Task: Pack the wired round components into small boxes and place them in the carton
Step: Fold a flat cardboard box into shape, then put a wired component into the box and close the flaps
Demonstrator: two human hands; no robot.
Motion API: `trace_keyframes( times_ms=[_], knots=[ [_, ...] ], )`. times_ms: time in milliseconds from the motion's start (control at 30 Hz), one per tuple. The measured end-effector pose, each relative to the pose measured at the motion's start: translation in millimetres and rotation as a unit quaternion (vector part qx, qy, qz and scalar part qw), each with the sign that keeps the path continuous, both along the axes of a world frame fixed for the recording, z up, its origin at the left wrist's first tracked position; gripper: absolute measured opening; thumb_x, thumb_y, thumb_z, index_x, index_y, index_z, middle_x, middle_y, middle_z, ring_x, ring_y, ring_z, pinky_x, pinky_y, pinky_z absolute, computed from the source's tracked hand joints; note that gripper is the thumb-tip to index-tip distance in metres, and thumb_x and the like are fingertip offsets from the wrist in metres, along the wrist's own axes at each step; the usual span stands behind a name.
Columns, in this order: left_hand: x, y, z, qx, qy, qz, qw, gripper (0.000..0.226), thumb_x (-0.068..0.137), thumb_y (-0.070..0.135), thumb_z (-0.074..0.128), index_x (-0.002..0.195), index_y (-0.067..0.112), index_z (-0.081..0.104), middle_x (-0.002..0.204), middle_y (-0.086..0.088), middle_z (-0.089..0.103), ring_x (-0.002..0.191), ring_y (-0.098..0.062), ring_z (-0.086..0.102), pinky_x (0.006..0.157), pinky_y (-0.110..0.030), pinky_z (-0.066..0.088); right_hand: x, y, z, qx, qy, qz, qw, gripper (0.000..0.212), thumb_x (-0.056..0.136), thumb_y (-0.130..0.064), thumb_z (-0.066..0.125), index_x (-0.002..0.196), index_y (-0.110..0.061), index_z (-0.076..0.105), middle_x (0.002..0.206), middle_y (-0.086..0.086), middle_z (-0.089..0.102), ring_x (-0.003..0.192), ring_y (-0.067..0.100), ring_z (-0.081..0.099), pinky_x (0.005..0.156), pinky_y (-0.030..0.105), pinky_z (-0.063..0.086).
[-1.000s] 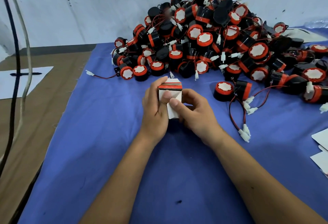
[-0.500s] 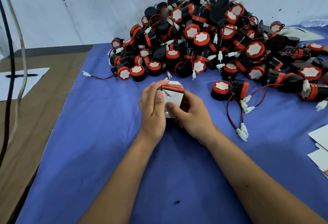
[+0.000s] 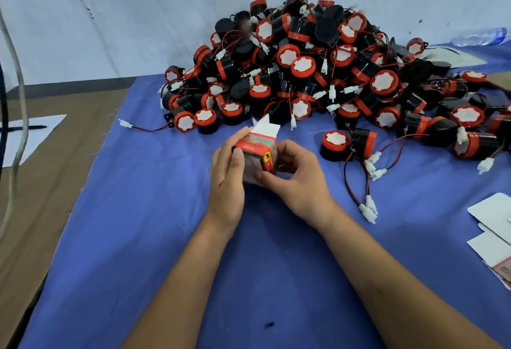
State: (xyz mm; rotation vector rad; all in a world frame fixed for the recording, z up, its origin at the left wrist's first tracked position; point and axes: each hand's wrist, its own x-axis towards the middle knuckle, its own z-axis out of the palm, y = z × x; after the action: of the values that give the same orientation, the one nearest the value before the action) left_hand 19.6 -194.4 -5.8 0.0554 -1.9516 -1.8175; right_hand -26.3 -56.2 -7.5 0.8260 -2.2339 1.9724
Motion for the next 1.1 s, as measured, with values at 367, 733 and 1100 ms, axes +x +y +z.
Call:
trace_keyframes(
  times_ms=[367, 733, 1100],
  knots=[
    [-2.0, -15.8, -5.8, -0.088, -0.068, 0.195, 0.975, 0.038, 0.097, 0.054, 0.057, 0.119, 0.023, 0.055, 0.108, 0.010, 0.064, 0.106, -0.016, 0.062, 0.077, -0.020, 0.046, 1.5, -9.7, 11.4, 0.013, 0.200, -0.127, 0.971, 0.020, 0.087, -0.010, 0.054, 0.093, -0.012, 0.072, 0.089, -0.005, 0.070, 0.083, 0.015, 0.063, 0.073, 0.028, 0.049],
    [-4.8, -28.4, -11.5, -0.151, -0.130, 0.261, 0.945, 0.013, 0.104, 0.023, 0.052, 0.098, 0.014, 0.058, 0.101, -0.003, 0.068, 0.105, -0.033, 0.059, 0.086, -0.054, 0.052, -122.6, -55.2, 28.7, 0.621, 0.204, -0.221, 0.724, 0.065, 0.085, -0.019, 0.067, 0.145, -0.009, 0.041, 0.141, 0.017, 0.045, 0.136, 0.037, 0.037, 0.121, 0.058, 0.021],
    [-2.3, -29.5, -7.0, -0.110, -0.129, 0.274, 0.947, 0.016, 0.100, 0.020, 0.053, 0.090, 0.012, 0.061, 0.092, -0.001, 0.068, 0.100, -0.030, 0.062, 0.082, -0.048, 0.053, -15.9, -15.4, 1.3, 0.426, 0.100, -0.213, 0.873, 0.061, 0.085, -0.054, 0.074, 0.118, -0.017, 0.038, 0.105, 0.004, 0.041, 0.083, 0.034, 0.054, 0.061, 0.036, 0.038]
  ],
)
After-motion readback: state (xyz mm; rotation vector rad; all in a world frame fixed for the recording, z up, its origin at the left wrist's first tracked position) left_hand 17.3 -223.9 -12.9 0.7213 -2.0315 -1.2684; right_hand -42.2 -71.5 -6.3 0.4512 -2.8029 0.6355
